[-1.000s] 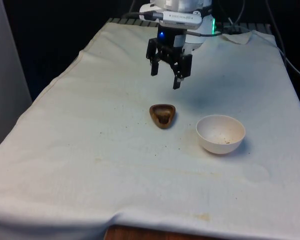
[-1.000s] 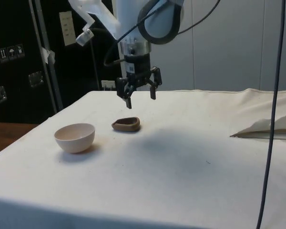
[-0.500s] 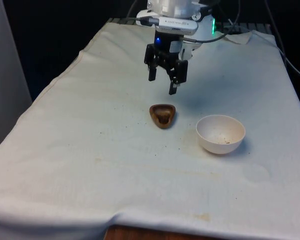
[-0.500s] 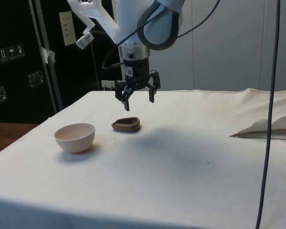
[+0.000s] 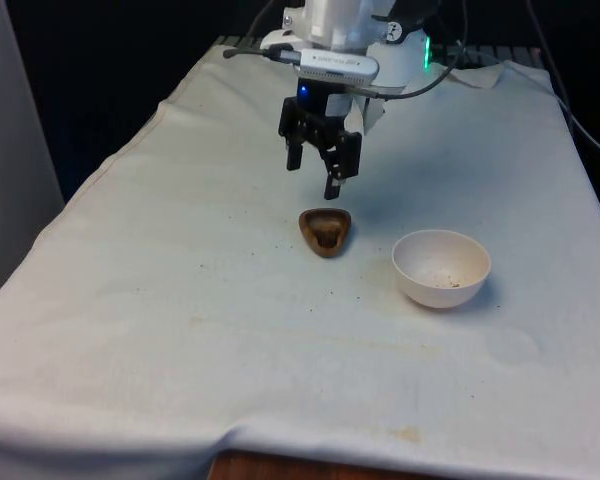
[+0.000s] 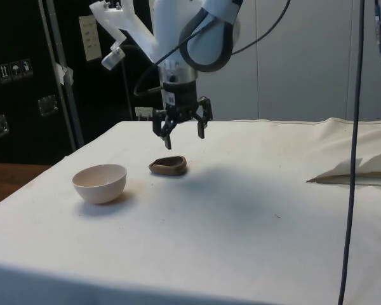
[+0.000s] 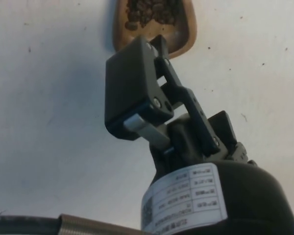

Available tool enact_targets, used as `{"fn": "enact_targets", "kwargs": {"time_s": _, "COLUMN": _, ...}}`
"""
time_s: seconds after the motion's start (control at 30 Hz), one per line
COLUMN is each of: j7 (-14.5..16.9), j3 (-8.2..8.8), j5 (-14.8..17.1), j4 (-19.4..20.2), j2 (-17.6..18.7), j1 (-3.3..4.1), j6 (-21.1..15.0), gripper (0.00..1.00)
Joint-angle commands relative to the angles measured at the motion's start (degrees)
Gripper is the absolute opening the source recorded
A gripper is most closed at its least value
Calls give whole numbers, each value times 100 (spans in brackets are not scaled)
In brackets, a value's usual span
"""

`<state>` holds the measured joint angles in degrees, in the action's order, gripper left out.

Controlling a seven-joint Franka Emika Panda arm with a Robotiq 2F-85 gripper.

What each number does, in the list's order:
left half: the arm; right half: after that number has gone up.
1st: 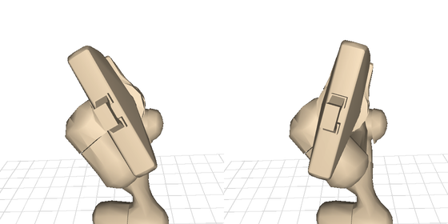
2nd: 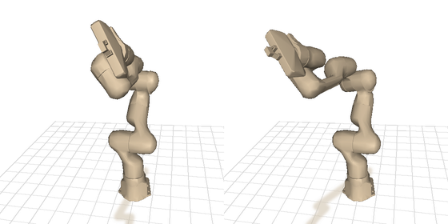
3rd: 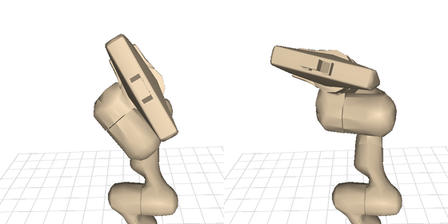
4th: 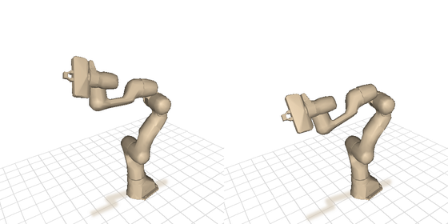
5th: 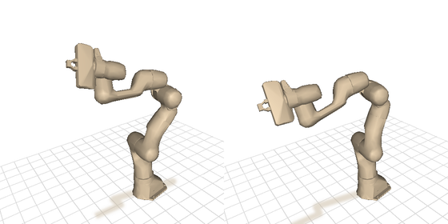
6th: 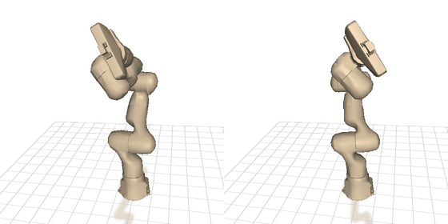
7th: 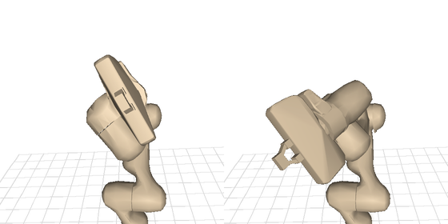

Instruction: Pour the coffee beans from the cup into the bowl.

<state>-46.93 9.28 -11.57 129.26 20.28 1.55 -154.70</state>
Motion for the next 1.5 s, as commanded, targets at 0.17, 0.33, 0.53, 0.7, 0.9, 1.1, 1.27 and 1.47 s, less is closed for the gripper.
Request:
{"fn": "enact_targets", "kwargs": {"time_s": 0.17, "j7": -160, "j3": 46, "j5": 17, "j4": -23, "j2": 69, "j1": 0, "j6": -86, "gripper": 100}}
{"fn": "enact_targets", "kwargs": {"time_s": 0.33, "j7": -321, "j3": 29, "j5": 46, "j4": -17, "j2": 86, "j1": -11, "j6": -86, "gripper": 100}}
{"fn": "enact_targets", "kwargs": {"time_s": 0.53, "j7": -498, "j3": -17, "j5": 126, "j4": -17, "j2": 143, "j1": -40, "j6": -97, "gripper": 100}}
{"fn": "enact_targets", "kwargs": {"time_s": 0.7, "j7": -590, "j3": -17, "j5": 183, "j4": -23, "j2": 195, "j1": -40, "j6": -120, "gripper": 100}}
{"fn": "enact_targets", "kwargs": {"time_s": 0.9, "j7": -728, "j3": 17, "j5": 218, "j4": -74, "j2": 286, "j1": -34, "j6": -126, "gripper": 100}}
{"fn": "enact_targets", "kwargs": {"time_s": 1.1, "j7": -985, "j3": 29, "j5": 201, "j4": -132, "j2": 344, "j1": -17, "j6": -103, "gripper": 100}}
{"fn": "enact_targets", "kwargs": {"time_s": 1.27, "j7": -1117, "j3": 29, "j5": 201, "j4": -138, "j2": 355, "j1": -23, "j6": -103, "gripper": 100}}
{"fn": "enact_targets", "kwargs": {"time_s": 1.47, "j7": -1295, "j3": 0, "j5": 223, "j4": -115, "j2": 355, "j1": -34, "j6": -212, "gripper": 100}}
